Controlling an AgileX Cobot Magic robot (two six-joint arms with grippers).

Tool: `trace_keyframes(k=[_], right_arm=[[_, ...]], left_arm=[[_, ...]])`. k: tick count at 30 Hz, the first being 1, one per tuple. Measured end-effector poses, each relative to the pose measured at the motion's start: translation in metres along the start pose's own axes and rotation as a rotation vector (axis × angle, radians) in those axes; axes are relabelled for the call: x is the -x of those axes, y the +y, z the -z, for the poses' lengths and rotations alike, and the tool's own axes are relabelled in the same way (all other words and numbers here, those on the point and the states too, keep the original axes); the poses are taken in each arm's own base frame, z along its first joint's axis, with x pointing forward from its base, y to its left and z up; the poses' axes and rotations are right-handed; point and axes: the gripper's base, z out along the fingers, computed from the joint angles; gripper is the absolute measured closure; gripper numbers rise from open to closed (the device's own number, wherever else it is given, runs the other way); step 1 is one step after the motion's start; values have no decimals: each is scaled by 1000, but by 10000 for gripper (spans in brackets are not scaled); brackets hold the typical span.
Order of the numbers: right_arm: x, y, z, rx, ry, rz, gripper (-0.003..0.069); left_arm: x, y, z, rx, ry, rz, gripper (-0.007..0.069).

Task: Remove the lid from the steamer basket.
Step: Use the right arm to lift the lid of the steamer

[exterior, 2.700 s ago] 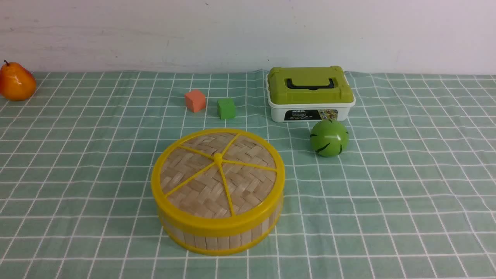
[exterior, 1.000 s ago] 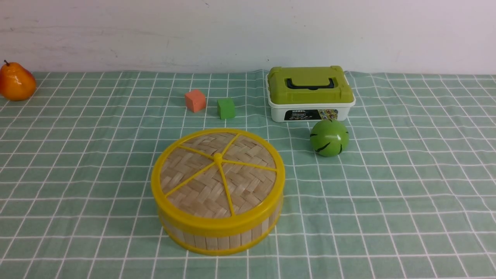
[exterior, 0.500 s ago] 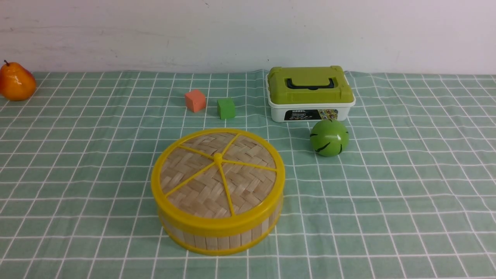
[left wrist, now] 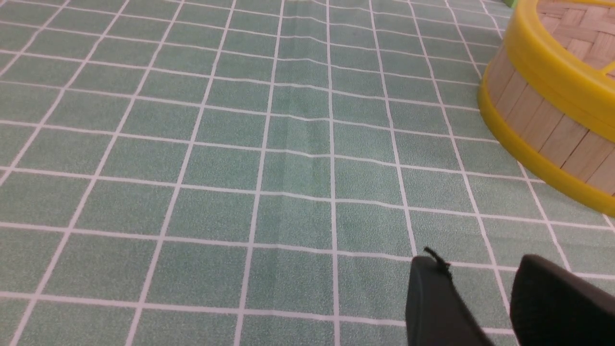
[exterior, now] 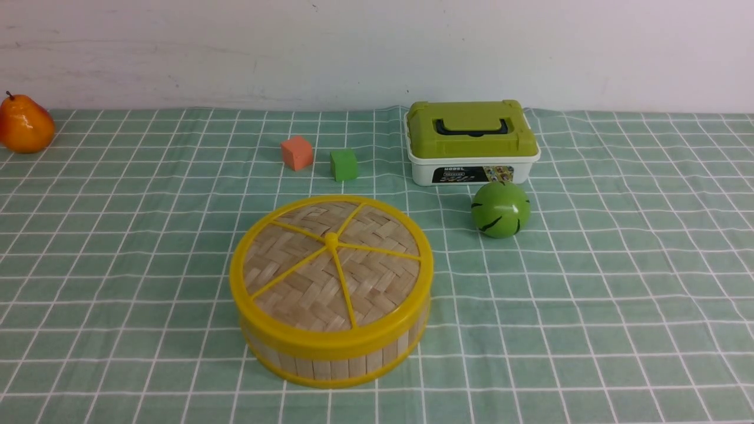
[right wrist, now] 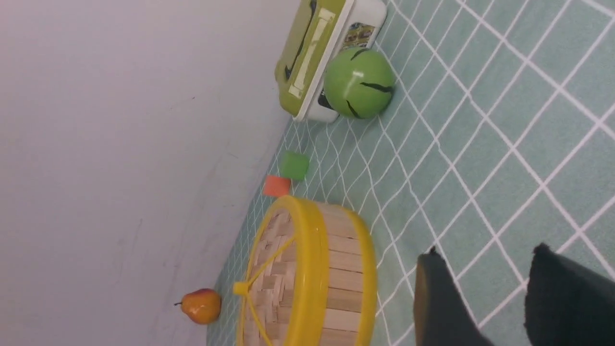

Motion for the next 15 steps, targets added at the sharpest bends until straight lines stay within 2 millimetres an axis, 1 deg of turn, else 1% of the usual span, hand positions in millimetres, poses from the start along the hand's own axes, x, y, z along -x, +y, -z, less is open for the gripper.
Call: trace_keyframes(k=[5, 8, 10, 11, 13, 14, 15], right_arm=[[0, 0, 0, 0, 1, 70, 418], [1, 2, 0, 7, -9, 227, 421], [7, 25, 7, 57, -32, 405, 449], [8, 27, 8, 61, -35, 436, 459], [14, 51, 13, 78, -40, 564, 510], [22, 80, 14, 52, 14, 731, 589], [24, 93, 15, 43, 46, 792, 622]], left_arm=[[0, 0, 0, 0, 0, 0, 386], [0, 0, 0, 0, 0, 0, 386], [0, 0, 0, 0, 0, 0, 386], [0, 0, 0, 0, 0, 0, 386], [0, 0, 0, 0, 0, 0, 386], [0, 0, 0, 0, 0, 0, 386], [0, 0, 0, 0, 0, 0, 386]])
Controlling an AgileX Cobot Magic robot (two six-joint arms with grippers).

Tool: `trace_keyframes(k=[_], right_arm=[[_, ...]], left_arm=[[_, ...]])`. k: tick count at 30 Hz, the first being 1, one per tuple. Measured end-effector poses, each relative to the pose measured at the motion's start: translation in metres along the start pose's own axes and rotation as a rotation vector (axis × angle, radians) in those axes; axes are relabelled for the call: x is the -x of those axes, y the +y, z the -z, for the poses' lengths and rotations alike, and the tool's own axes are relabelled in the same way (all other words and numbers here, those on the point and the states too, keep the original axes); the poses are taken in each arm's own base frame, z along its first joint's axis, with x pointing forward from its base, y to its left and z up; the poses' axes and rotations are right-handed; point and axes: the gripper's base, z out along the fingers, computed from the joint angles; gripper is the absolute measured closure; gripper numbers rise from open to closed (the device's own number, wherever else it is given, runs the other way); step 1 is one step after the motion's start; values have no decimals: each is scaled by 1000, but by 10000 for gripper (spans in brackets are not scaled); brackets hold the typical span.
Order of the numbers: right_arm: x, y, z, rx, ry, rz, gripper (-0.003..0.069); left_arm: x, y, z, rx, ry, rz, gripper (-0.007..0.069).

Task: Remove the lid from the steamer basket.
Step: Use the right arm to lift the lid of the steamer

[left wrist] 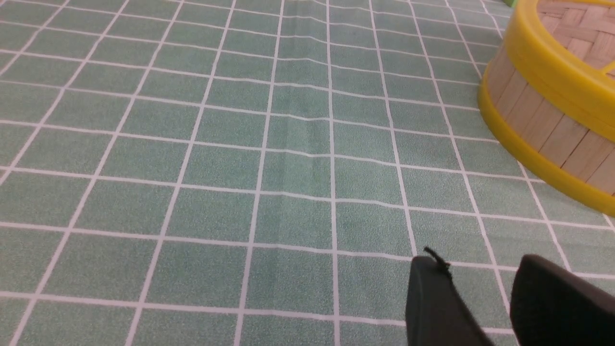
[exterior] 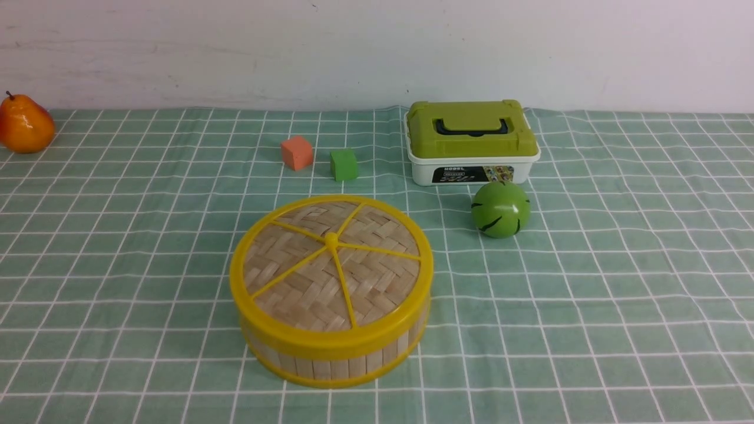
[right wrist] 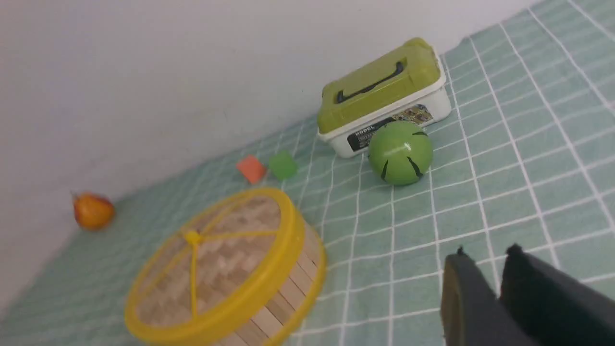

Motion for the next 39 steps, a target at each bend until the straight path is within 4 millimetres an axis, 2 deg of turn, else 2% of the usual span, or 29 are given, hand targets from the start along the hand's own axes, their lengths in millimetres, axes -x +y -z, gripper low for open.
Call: trace_keyframes(k=[1, 2, 3, 4, 5, 6, 7, 8, 10, 13, 14, 16, 19, 20, 21, 22, 23, 24, 25, 26, 28, 30, 31, 32, 35, 39], right_arm=[[13, 7, -5, -8, 97, 84, 650], [20, 11, -4, -3, 97, 103, 657], [42, 21, -12, -6, 231, 202, 674], [40, 19, -14, -10, 262, 208, 674], [60, 26, -26, -2, 396, 287, 678], [72, 30, -32, 8, 451, 328, 678], [79, 30, -45, 26, 558, 369, 678], [82, 30, -48, 28, 560, 375, 678], [99, 33, -74, 88, 714, 428, 673], [117, 44, -110, 178, 803, 468, 662], [117, 44, -115, 182, 818, 467, 662], [123, 60, -143, 232, 856, 542, 659], [114, 82, -177, 245, 937, 643, 657], [113, 84, -181, 233, 948, 668, 657], [105, 100, -203, 215, 979, 743, 656], [99, 109, -216, 205, 996, 778, 656], [95, 109, -218, 201, 1007, 783, 656], [86, 121, -236, 191, 1024, 822, 654], [77, 130, -250, 190, 1038, 842, 651], [78, 132, -252, 189, 1030, 847, 651], [58, 149, -283, 194, 1052, 858, 643], [45, 160, -305, 203, 1055, 859, 624], [47, 163, -307, 207, 1045, 859, 618], [36, 168, -321, 213, 1051, 860, 596], [23, 178, -344, 233, 1041, 858, 521], [5, 188, -373, 269, 990, 811, 339]], left_arm=[[0, 0, 0, 0, 0, 0, 386], [0, 0, 0, 0, 0, 0, 386], [0, 0, 0, 0, 0, 0, 386], [0, 0, 0, 0, 0, 0, 386], [0, 0, 0, 0, 0, 0, 386], [0, 0, 0, 0, 0, 0, 386], [0, 0, 0, 0, 0, 0, 386], [0, 0, 0, 0, 0, 0, 386], [0, 0, 0, 0, 0, 0, 386], [0, 0, 0, 0, 0, 0, 386], [0, 0, 0, 0, 0, 0, 386], [0, 0, 0, 0, 0, 0, 386], [0, 0, 0, 0, 0, 0, 386], [0, 0, 0, 0, 0, 0, 386], [0, 0, 0, 0, 0, 0, 386], [0, 0, 0, 0, 0, 0, 386], [0, 0, 0, 0, 0, 0, 386], [0, 0, 0, 0, 0, 0, 386], [0, 0, 0, 0, 0, 0, 386], [0, 0, 0, 0, 0, 0, 386], [0, 0, 0, 0, 0, 0, 386], [0, 0, 0, 0, 0, 0, 386], [0, 0, 0, 0, 0, 0, 386], [0, 0, 0, 0, 0, 0, 386], [0, 0, 0, 0, 0, 0, 386], [0, 0, 0, 0, 0, 0, 386]])
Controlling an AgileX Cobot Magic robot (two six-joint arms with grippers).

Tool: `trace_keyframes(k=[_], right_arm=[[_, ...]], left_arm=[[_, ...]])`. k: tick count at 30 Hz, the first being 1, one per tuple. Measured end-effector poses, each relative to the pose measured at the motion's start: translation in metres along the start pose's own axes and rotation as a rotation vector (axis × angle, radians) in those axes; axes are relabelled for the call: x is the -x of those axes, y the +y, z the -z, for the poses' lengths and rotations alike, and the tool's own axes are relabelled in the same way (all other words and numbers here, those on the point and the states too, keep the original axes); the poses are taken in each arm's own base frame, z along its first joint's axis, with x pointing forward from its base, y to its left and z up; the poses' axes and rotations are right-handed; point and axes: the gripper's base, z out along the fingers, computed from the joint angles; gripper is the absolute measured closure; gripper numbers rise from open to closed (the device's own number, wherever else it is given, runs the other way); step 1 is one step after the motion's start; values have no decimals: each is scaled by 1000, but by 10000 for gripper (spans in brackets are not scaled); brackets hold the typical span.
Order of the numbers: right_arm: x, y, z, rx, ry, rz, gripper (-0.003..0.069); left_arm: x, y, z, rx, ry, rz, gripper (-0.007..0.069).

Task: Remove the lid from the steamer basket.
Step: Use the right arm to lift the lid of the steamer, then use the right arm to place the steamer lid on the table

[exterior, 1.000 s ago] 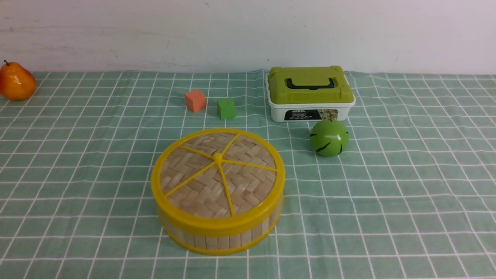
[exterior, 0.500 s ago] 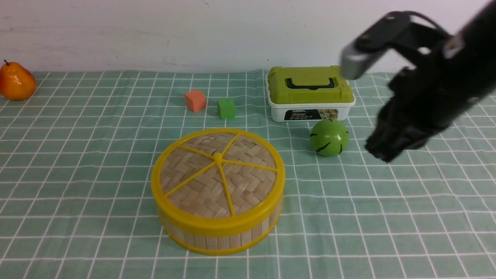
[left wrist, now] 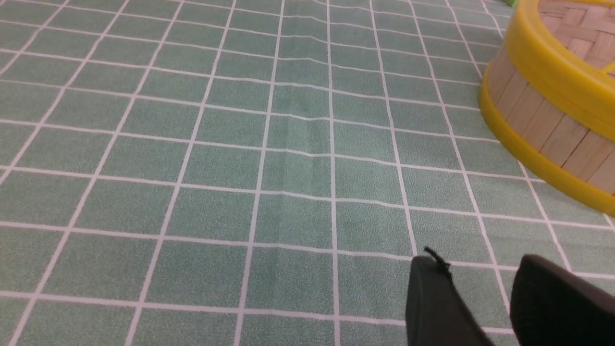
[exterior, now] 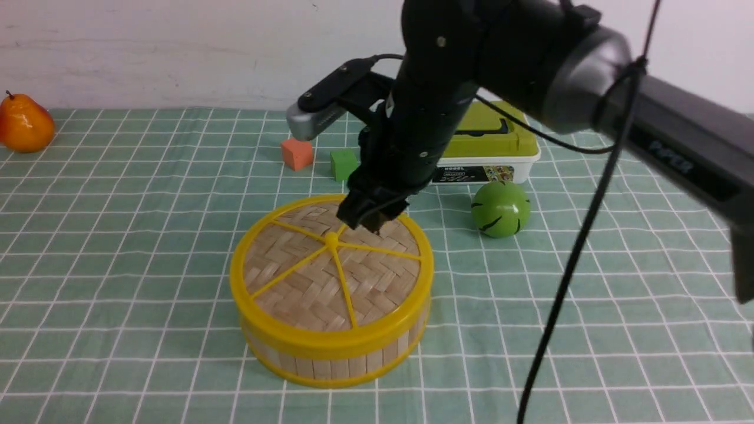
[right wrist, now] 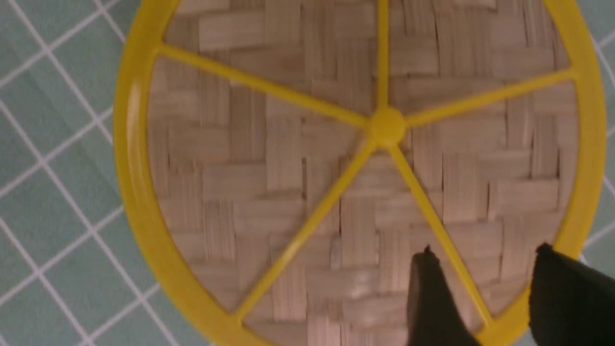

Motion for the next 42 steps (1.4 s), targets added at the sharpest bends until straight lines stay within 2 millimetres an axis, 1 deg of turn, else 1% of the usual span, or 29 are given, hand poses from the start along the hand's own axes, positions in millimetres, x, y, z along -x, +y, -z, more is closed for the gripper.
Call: trace_keyframes(k=[1, 2, 3, 4, 5, 6, 7, 9, 12, 15, 16, 17, 19, 20, 21, 24, 26, 27, 29, 30, 32, 33, 34, 36, 37, 38, 40, 41, 42], right_arm=[[3, -1, -4, 0, -20, -6, 302], [3, -1, -6, 1, -22, -8, 302], [6, -1, -15, 7, -49, -19, 251], [7, -1, -17, 10, -53, -21, 246], [8, -1, -26, 25, -64, -32, 223], [8, -1, -26, 24, -67, -32, 221], [8, 0, -37, 43, -69, -45, 214], [8, 1, -43, 50, -65, -49, 217], [6, 2, -55, 60, -47, -52, 253], [5, 3, -58, 67, -43, -55, 324], [6, 3, -58, 68, -44, -55, 363], [6, 3, -58, 68, -46, -55, 370], [6, 3, -57, 70, -48, -57, 452], [7, 4, -56, 77, -50, -60, 531], [7, 4, -56, 78, -48, -59, 580], [7, 4, -49, 75, -41, -52, 583], [7, 4, -41, 65, -35, -43, 582], [6, 4, -32, 60, -21, -35, 582], [4, 5, -1, 40, -2, -16, 582], [4, 3, 28, 20, -33, -14, 582], [2, -2, 53, 3, -72, -24, 582], [-2, -6, 73, -11, -97, -35, 582], [-4, -8, 80, -17, -107, -39, 582], [-20, -19, 104, -39, -111, -73, 582], [-34, -26, 120, -55, -109, -101, 582], [-38, -27, 118, -55, -94, -106, 582], [-74, -38, 133, -77, -48, -187, 582], [-80, -38, 129, -74, -29, -196, 582], [-100, -44, 128, -88, -15, -248, 582]], left_arm=[[0, 0, 0, 0, 0, 0, 386], [0, 0, 0, 0, 0, 0, 386], [0, 0, 0, 0, 0, 0, 386], [0, 0, 0, 0, 0, 0, 386], [0, 0, 0, 0, 0, 0, 386], [0, 0, 0, 0, 0, 0, 386], [0, 0, 0, 0, 0, 0, 386], [0, 0, 0, 0, 0, 0, 386], [0, 0, 0, 0, 0, 0, 386], [0, 0, 0, 0, 0, 0, 386], [0, 0, 0, 0, 0, 0, 386], [0, 0, 0, 0, 0, 0, 386], [0, 0, 0, 0, 0, 0, 386], [0, 0, 0, 0, 0, 0, 386], [0, 0, 0, 0, 0, 0, 386], [0, 0, 0, 0, 0, 0, 386], [0, 0, 0, 0, 0, 0, 386], [0, 0, 0, 0, 0, 0, 386], [0, 0, 0, 0, 0, 0, 386], [0, 0, 0, 0, 0, 0, 386], [0, 0, 0, 0, 0, 0, 386], [0, 0, 0, 0, 0, 0, 386], [0, 0, 0, 0, 0, 0, 386], [0, 0, 0, 0, 0, 0, 386], [0, 0, 0, 0, 0, 0, 386], [0, 0, 0, 0, 0, 0, 386], [0, 0, 0, 0, 0, 0, 386], [0, 0, 0, 0, 0, 0, 386], [0, 0, 0, 0, 0, 0, 386]])
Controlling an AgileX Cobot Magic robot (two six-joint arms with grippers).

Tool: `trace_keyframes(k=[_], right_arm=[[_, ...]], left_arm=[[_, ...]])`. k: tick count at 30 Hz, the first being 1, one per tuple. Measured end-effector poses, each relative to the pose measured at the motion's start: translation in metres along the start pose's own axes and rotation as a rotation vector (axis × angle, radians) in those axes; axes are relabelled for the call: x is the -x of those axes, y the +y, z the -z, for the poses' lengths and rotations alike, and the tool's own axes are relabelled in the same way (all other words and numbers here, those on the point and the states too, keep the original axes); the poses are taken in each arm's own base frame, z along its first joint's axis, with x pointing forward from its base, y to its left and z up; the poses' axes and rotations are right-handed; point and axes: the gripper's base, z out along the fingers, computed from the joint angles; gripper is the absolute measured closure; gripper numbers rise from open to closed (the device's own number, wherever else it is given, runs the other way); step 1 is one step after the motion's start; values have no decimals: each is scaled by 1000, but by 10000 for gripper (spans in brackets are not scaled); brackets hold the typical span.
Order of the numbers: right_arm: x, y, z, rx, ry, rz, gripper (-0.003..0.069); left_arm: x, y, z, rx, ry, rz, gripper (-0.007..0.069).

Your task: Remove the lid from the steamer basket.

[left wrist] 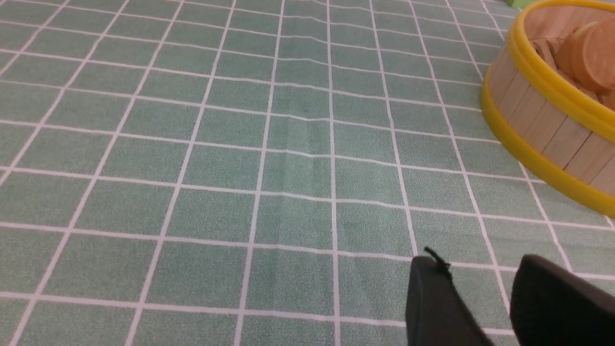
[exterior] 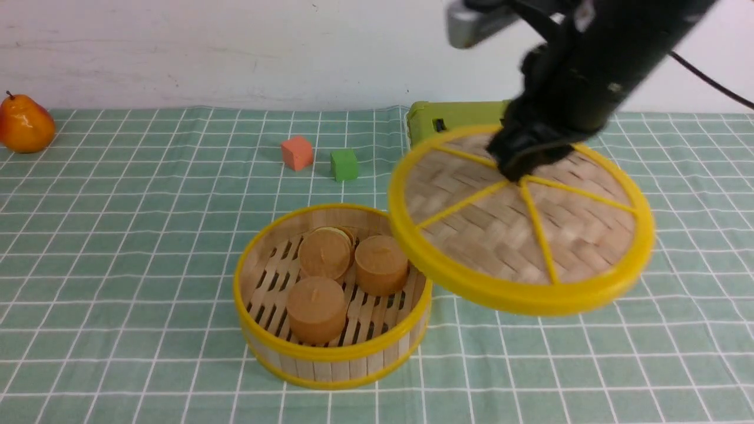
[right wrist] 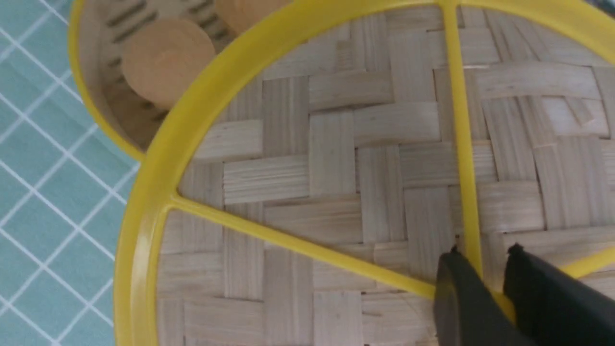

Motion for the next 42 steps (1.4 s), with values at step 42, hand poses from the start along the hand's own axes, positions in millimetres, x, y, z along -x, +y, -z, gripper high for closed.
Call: trace_keyframes(k=[42], right_arm=[[-145, -4, 67, -249, -432, -215, 575]], left_arm=[[0, 0, 0, 0, 0, 0, 386]])
